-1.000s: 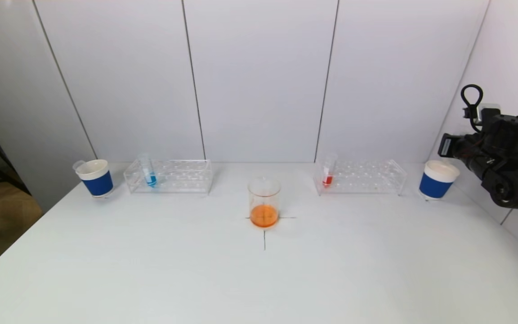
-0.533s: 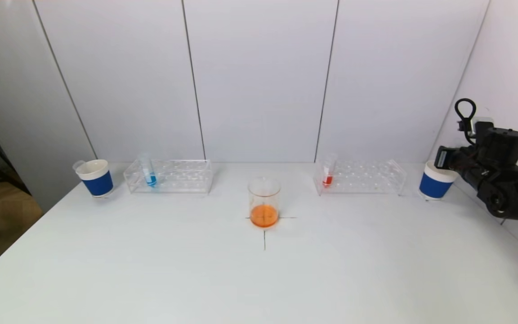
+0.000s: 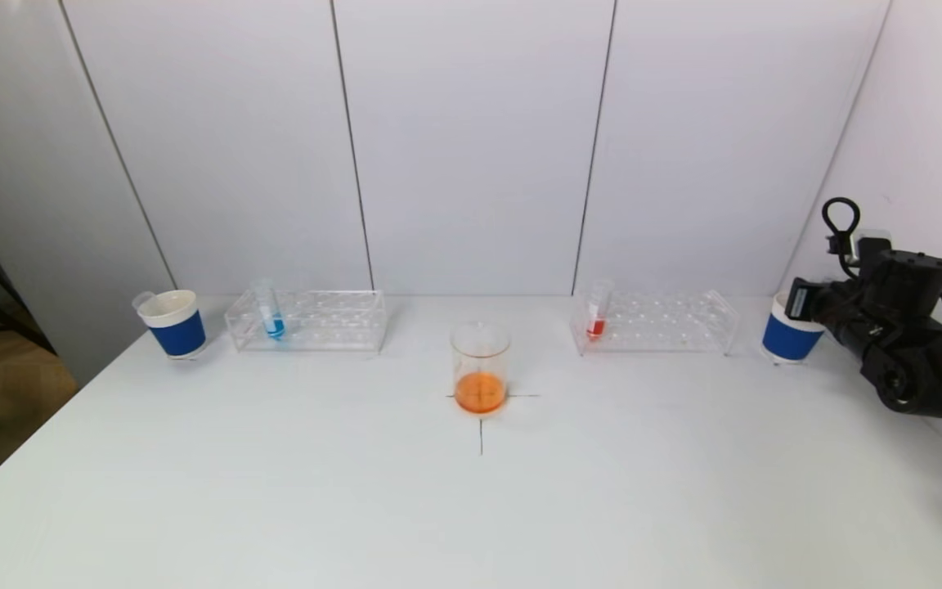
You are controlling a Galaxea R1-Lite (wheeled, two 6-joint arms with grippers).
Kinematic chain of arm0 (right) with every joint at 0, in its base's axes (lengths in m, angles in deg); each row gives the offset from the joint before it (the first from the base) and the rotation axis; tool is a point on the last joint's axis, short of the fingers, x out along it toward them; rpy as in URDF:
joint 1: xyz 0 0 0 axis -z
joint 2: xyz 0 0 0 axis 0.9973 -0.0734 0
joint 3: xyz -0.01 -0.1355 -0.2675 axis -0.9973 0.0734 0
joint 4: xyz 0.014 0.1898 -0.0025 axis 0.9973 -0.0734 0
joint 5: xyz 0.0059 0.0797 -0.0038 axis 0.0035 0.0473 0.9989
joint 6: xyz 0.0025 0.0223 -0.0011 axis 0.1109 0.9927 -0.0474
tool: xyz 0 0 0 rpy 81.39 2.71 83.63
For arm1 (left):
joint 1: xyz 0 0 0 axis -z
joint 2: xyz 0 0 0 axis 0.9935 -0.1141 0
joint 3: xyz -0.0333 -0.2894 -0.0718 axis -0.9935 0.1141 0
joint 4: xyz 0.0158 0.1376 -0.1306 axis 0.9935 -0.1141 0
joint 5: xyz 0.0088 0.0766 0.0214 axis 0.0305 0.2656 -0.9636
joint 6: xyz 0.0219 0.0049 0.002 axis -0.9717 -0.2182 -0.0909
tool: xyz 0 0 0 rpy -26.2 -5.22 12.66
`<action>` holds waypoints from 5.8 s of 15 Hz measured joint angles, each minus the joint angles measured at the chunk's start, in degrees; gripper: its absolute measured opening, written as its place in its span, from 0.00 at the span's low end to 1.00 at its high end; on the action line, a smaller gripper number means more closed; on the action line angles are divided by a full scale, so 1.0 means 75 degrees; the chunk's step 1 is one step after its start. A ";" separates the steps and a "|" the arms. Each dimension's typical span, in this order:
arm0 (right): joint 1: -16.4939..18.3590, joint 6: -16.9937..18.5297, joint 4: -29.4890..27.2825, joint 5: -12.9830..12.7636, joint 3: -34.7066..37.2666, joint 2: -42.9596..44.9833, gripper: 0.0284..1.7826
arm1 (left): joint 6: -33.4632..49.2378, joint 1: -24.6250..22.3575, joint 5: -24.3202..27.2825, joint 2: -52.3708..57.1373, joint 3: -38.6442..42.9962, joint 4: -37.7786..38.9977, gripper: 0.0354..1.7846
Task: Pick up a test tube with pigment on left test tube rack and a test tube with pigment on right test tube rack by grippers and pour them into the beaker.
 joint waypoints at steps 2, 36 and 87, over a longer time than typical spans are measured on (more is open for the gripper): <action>0.0007 0.0002 0.0102 0.0007 0.0044 -0.0044 0.30 | 0.0003 0.0005 0.0000 0.0000 0.0000 0.0000 0.99; -0.0892 -0.0198 -0.0545 -0.0600 0.0614 0.2110 1.00 | 0.0007 0.0005 0.0000 0.0000 0.0000 0.0000 0.99; -0.1723 0.0580 -0.8125 0.0717 0.7982 1.7314 1.00 | 0.0007 0.0000 0.0000 0.0000 0.0000 0.0000 0.99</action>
